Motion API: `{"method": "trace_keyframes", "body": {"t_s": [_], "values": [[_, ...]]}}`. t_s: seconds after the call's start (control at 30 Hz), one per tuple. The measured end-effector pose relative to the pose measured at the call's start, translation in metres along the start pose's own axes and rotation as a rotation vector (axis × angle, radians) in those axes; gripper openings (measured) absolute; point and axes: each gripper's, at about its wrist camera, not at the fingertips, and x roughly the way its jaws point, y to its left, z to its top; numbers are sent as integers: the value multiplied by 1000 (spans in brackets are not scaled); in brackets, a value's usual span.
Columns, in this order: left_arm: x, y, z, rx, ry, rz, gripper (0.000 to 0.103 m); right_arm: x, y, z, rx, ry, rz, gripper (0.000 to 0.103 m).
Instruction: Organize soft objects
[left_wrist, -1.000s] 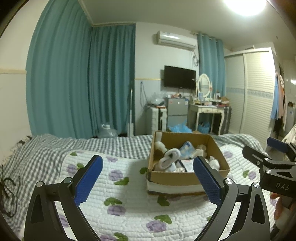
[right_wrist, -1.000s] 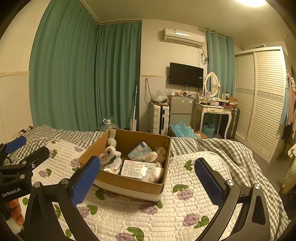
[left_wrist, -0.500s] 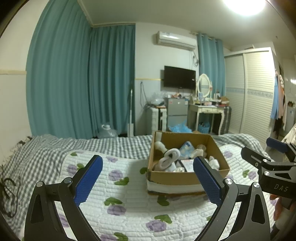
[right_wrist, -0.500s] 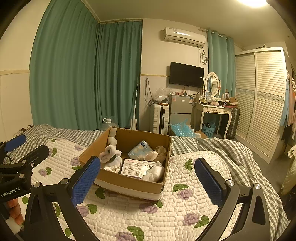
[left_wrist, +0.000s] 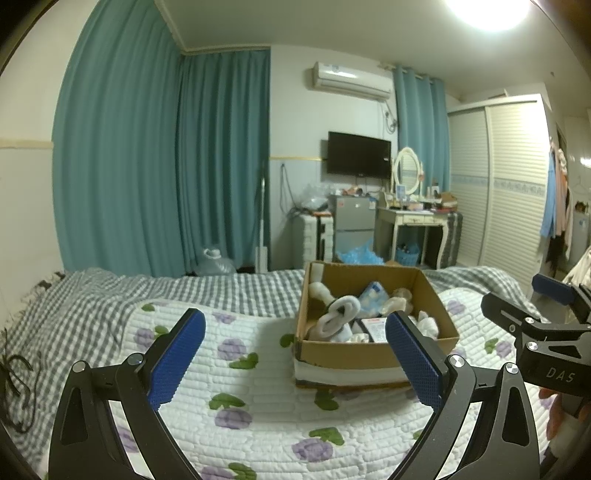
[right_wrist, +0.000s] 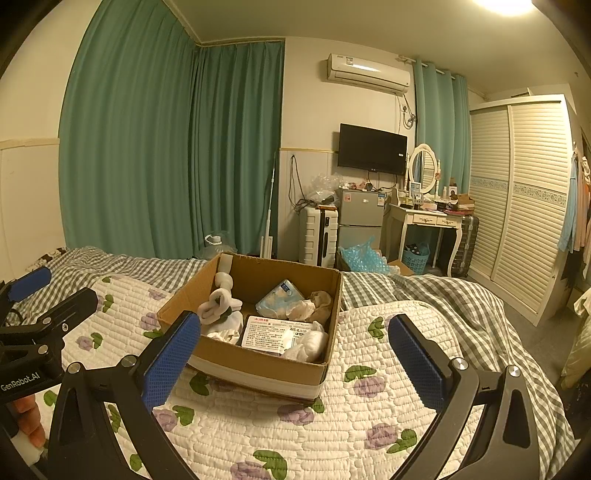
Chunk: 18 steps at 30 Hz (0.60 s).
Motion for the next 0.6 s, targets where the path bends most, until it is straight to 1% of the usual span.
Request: {"method": "trace_keyframes", "body": {"t_s": [0.6], "values": [[2,3,-1,1,4,-17,100,0,-2,-2,-2,7,0,102]]}}
